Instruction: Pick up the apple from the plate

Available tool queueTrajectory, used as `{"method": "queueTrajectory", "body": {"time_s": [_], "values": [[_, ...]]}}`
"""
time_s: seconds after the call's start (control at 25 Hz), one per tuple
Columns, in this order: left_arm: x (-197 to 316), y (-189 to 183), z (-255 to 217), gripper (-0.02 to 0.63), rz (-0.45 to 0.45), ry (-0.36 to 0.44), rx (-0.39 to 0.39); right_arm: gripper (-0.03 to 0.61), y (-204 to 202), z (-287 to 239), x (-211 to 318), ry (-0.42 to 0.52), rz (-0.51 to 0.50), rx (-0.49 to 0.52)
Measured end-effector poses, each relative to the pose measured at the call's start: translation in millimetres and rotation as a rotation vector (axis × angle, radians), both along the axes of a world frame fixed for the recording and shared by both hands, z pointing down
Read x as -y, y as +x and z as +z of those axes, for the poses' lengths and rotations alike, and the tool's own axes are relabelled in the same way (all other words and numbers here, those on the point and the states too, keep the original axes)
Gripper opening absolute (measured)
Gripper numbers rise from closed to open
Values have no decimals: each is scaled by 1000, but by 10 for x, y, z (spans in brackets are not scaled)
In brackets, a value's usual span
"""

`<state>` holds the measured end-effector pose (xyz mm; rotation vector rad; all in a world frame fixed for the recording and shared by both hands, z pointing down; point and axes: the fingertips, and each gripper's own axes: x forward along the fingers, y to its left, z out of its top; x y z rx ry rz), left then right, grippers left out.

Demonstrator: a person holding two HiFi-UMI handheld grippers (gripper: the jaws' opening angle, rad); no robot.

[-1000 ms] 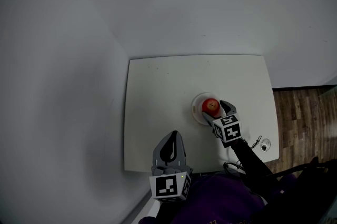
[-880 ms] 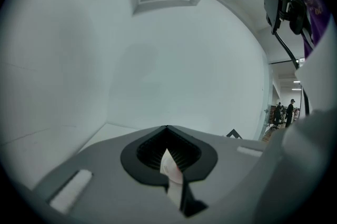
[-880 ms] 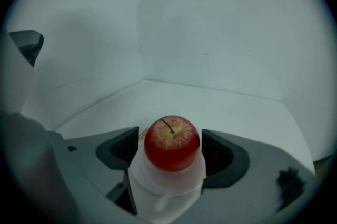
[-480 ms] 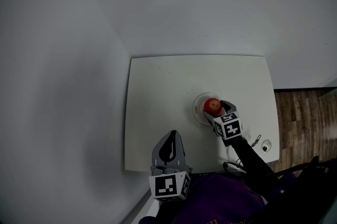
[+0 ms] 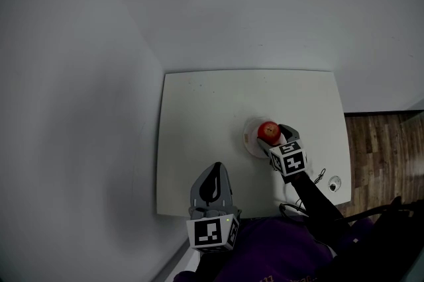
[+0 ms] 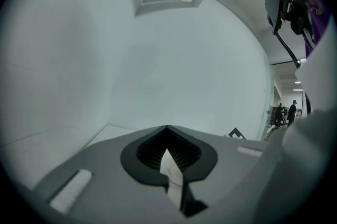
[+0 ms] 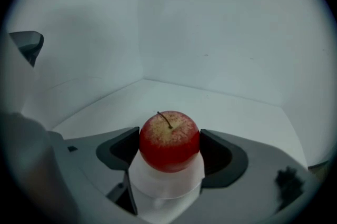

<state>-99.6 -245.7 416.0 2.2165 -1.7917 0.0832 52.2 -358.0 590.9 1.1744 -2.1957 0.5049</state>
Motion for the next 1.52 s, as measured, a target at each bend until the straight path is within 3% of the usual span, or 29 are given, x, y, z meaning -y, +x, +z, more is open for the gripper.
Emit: {"method": "queueTrajectory", "body": {"time_s": [0.6, 1.52], "values": [[-1, 26, -77, 8, 16, 37, -11, 357, 128, -876, -53, 190, 62, 96], [-48, 155, -206, 8, 86, 85, 0, 357, 259, -1751, -224, 402, 123, 174]]}}
